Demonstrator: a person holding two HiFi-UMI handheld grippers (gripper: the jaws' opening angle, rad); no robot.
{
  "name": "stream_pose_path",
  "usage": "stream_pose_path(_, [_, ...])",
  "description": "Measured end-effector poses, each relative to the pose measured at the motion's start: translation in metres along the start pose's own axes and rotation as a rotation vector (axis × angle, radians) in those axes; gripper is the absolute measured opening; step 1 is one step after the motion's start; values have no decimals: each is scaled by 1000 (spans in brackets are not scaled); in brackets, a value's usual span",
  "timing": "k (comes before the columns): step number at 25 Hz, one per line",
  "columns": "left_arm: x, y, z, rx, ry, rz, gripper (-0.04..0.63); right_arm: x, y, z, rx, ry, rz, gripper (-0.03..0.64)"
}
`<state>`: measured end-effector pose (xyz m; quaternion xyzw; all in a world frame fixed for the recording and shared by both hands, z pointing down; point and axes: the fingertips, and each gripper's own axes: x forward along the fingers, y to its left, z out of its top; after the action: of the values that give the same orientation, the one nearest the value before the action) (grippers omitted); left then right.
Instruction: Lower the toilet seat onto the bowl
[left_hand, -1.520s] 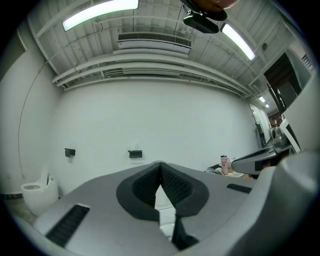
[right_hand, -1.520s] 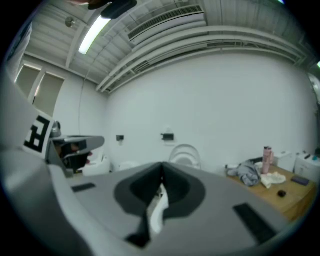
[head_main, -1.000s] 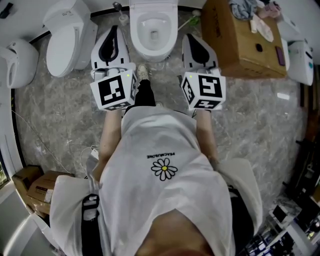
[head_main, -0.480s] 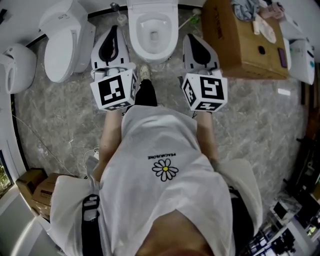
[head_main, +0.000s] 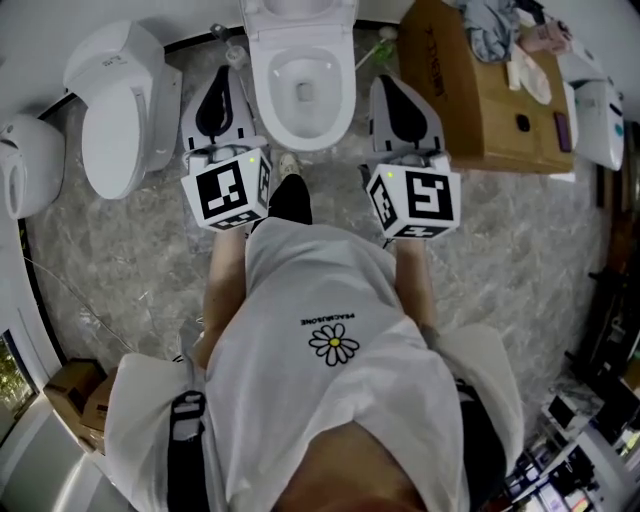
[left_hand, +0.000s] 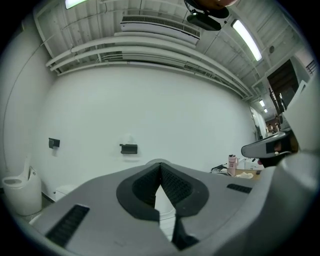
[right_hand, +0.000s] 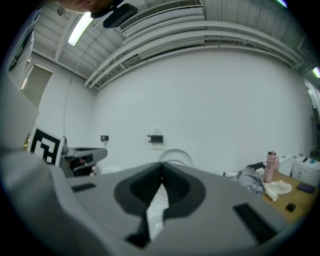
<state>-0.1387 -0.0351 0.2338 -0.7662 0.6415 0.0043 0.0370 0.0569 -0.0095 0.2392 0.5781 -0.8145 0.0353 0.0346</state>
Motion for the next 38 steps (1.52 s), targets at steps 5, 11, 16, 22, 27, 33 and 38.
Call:
stream_pose_path(5, [58, 21, -13, -37, 36, -28, 21, 55, -7, 7, -20, 45, -34, 31])
stream_pose_path(11, [118, 46, -5, -9, 9, -54, 20, 123, -18, 13, -19, 60, -87, 31])
stream_pose_path(16, [154, 65, -8, 3, 13, -75, 20, 172, -19, 12, -20, 72, -116, 31])
stream_pose_path(22, [183, 67, -11, -10, 25, -72, 21, 204, -28, 15, -53, 78, -108, 31])
stream_pose_path(27, [201, 61, -8, -8, 28, -41, 21, 224, -52, 20, -51, 62, -90, 31])
stream_pose_path(33, [220, 45, -6, -10, 34, -19, 21, 242, -66, 21, -62, 46, -25, 31])
stream_pose_path(38, [235, 36, -12, 0, 66, -18, 21, 251, -78, 21, -67, 45, 9, 31])
